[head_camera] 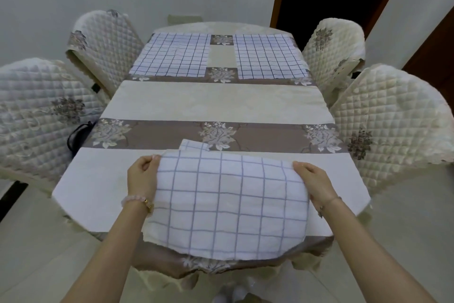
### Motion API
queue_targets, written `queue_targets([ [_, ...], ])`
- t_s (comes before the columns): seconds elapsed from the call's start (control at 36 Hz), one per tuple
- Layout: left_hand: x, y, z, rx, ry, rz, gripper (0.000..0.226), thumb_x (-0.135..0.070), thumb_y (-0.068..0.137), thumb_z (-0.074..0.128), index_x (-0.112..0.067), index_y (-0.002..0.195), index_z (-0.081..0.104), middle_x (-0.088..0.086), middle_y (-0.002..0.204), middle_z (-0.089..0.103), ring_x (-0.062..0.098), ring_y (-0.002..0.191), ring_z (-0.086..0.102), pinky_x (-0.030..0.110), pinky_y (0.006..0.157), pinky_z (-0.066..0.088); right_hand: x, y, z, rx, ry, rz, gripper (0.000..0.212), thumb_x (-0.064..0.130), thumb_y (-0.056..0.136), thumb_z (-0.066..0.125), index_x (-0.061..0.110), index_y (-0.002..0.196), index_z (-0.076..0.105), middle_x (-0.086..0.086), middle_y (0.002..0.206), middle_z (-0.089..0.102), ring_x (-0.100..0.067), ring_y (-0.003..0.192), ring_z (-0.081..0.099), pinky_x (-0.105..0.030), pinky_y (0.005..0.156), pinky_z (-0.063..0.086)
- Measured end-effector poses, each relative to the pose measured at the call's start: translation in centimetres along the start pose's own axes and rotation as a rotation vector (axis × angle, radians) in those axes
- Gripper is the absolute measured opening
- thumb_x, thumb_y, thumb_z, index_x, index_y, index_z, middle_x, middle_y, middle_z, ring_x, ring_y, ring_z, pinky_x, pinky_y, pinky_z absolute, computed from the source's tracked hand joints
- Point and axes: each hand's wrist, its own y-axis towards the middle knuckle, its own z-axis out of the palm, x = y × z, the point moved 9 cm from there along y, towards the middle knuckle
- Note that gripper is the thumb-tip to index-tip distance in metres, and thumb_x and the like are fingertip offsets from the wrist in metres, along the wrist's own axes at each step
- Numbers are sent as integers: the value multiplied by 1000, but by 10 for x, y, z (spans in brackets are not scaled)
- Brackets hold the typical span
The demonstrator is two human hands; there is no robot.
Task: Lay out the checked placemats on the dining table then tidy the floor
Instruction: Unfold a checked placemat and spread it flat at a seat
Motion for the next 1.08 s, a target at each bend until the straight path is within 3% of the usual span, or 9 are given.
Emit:
queue_targets([
  [0.11, 39, 1, -6, -83, 14, -150, 18, -19, 93, 53, -3, 87, 59, -2, 67, 52, 19, 75, 49, 17, 59, 37, -44, -7, 24, 203, 176, 237, 34, 32, 93, 53, 6, 112, 64, -14, 110, 69, -30, 103, 65, -41, 84, 54],
  [0.25, 87, -4, -21, -166, -24, -374, 23, -21, 94, 51, 1, 91, 60, 13, 76, 55, 27, 85, 49, 31, 76, 37, -72, -34, 35, 318, -35, 259, 28, 16, 91, 57, 3, 114, 63, -14, 112, 68, -25, 99, 66, -31, 76, 54],
  [0.39, 101, -7, -32, -135, 146, -381, 39, -25, 95, 47, 2, 123, 52, 19, 125, 56, 36, 115, 51, 40, 96, 39, -92, -48, 27, 284, -113, 281, 21, 2, 90, 55, -1, 107, 65, -14, 107, 70, -23, 93, 66, -22, 61, 56],
  [0.47, 91, -11, -27, -81, 305, -286, 43, -18, 92, 53, -1, 130, 41, 20, 130, 50, 38, 116, 49, 42, 97, 39, -96, -53, 22, 249, -122, 275, 15, 2, 88, 58, 0, 100, 68, -15, 103, 71, -22, 89, 67, -20, 61, 57],
  [0.58, 39, -35, 1, -39, 576, 143, 37, -2, 85, 58, -1, 122, 53, 21, 127, 49, 38, 116, 47, 41, 98, 38, -93, -60, 26, 261, -138, 246, 12, 7, 86, 64, 3, 94, 72, -11, 96, 74, -22, 90, 69, -24, 69, 59],
  [0.72, 12, -110, 86, 501, 370, 323, 28, -20, 91, 56, -18, 119, 56, -8, 119, 57, 6, 113, 51, 16, 96, 36, -80, -67, 38, 270, -130, 172, 15, 19, 84, 68, 8, 92, 73, -7, 92, 75, -23, 90, 69, -31, 77, 58],
  [0.83, 4, -161, 128, 753, 371, 396, 39, -37, 88, 58, -27, 125, 50, -16, 122, 51, -1, 115, 46, 16, 99, 37, -64, -74, 51, 282, -74, 121, 12, 22, 86, 66, 12, 89, 73, 2, 79, 74, -12, 74, 68, -18, 60, 50],
  [0.97, 6, -176, 142, 772, 370, 363, 53, -45, 84, 61, -27, 131, 44, -17, 128, 49, 0, 118, 45, 18, 101, 39, -57, -78, 60, 287, -15, 80, 10, 21, 86, 65, 13, 82, 70, 5, 69, 71, -7, 67, 66, -16, 56, 48],
  [1.08, 0, -173, 139, 746, 338, 405, 32, -38, 85, 62, -25, 113, 57, -12, 111, 58, 1, 101, 54, 18, 88, 46, -55, -80, 59, 267, 22, 52, 12, 21, 88, 63, 12, 82, 69, 3, 72, 71, -10, 69, 65, -15, 58, 48],
])
